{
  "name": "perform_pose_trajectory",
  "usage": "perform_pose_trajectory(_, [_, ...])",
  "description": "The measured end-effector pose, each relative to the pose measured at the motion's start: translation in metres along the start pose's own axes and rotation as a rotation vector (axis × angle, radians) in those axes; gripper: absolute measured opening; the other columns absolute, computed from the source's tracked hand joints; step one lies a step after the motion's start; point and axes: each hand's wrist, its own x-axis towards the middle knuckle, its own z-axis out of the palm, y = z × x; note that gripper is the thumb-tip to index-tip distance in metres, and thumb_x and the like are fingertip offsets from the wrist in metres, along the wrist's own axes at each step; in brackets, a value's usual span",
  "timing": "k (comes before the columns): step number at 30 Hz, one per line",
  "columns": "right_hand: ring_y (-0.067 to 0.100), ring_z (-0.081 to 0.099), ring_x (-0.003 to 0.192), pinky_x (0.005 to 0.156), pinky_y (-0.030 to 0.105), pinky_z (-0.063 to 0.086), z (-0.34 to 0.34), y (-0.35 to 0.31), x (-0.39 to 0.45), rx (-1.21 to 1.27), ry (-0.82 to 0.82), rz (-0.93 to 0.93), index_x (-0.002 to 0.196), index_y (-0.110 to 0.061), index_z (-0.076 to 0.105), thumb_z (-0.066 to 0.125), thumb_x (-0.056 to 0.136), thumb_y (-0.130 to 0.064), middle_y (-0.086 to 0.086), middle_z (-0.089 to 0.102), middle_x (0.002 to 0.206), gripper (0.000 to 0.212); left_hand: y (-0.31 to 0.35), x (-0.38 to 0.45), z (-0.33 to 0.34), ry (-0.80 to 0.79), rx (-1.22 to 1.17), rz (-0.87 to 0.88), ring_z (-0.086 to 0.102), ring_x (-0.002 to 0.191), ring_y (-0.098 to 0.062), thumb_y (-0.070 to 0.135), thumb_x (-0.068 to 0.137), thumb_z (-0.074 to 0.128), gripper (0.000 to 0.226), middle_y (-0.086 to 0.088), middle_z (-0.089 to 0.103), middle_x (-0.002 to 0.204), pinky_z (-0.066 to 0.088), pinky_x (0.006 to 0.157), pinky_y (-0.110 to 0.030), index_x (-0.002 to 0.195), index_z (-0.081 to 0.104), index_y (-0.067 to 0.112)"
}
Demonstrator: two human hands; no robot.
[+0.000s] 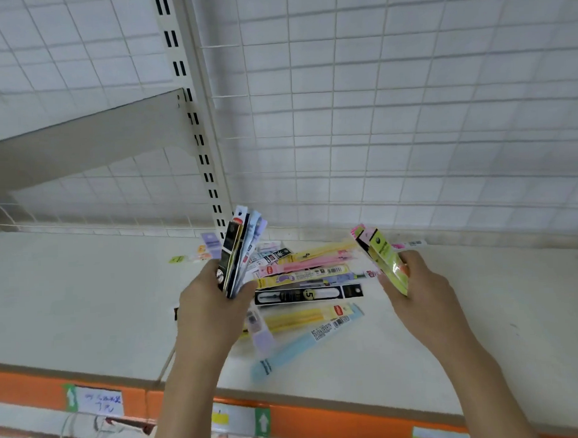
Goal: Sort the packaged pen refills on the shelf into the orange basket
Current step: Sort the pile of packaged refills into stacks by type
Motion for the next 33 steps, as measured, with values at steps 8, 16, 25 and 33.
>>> perform_pose_trajectory(8, [0.033, 0.059, 0.092, 0.071, 0.033, 0.042, -0.022, 0.006, -0.007, 0.058, 0.184, 0.022, 0.119, -0.009, 0.052, 0.066, 0.085, -0.020, 0.007, 0.064, 0.098, 0.038, 0.026, -0.004, 0.014, -0.113, -0.255, 0.102, 0.053, 0.070, 0.004, 0.008, 0.085, 0.062, 0.038, 0.012, 0.055, 0.082, 0.036, 0.054, -0.013, 0.116, 0.045, 0.023])
perform_pose_trajectory(16, [0.026, 0.048, 0.070, 0.062, 0.034, 0.037, -0.061, 0.049, -0.008, 0.052, 0.253, -0.019, 0.096, -0.013, 0.048, 0.062, 0.087, -0.021, -0.003, 0.052, 0.072, 0.018, 0.058, -0.030, 0.042, -0.248, -0.494, 0.012, 0.064, 0.075, -0.023, 0.010, 0.082, 0.068, 0.022, 0.000, 0.067, 0.075, 0.047, 0.066, -0.031, 0.072, 0.060, 0.029])
perform_pose_trajectory(25, [0.001, 0.048, 0.056, 0.050, 0.011, 0.038, -0.122, 0.124, -0.010, 0.196, 0.242, -0.101, 0.092, -0.021, 0.040, 0.065, 0.087, -0.022, -0.014, 0.047, 0.062, 0.025, 0.127, -0.103, 0.131, -0.155, -0.646, 0.014, 0.054, 0.039, -0.007, 0.007, 0.088, 0.060, 0.010, 0.005, 0.058, 0.049, 0.047, 0.037, -0.021, 0.093, 0.061, 0.016])
perform_pose_trajectory(33, [-0.004, 0.055, 0.064, 0.052, 0.006, 0.039, -0.123, 0.163, -0.020, 0.411, 0.111, -0.065, 0.099, -0.024, 0.040, 0.069, 0.082, -0.014, -0.016, 0.053, 0.073, 0.034, 0.153, -0.156, 0.194, 0.095, -0.557, -0.100, 0.054, 0.039, -0.030, 0.012, 0.084, 0.065, 0.023, -0.021, 0.058, 0.063, 0.040, 0.033, -0.024, 0.099, 0.048, 0.011])
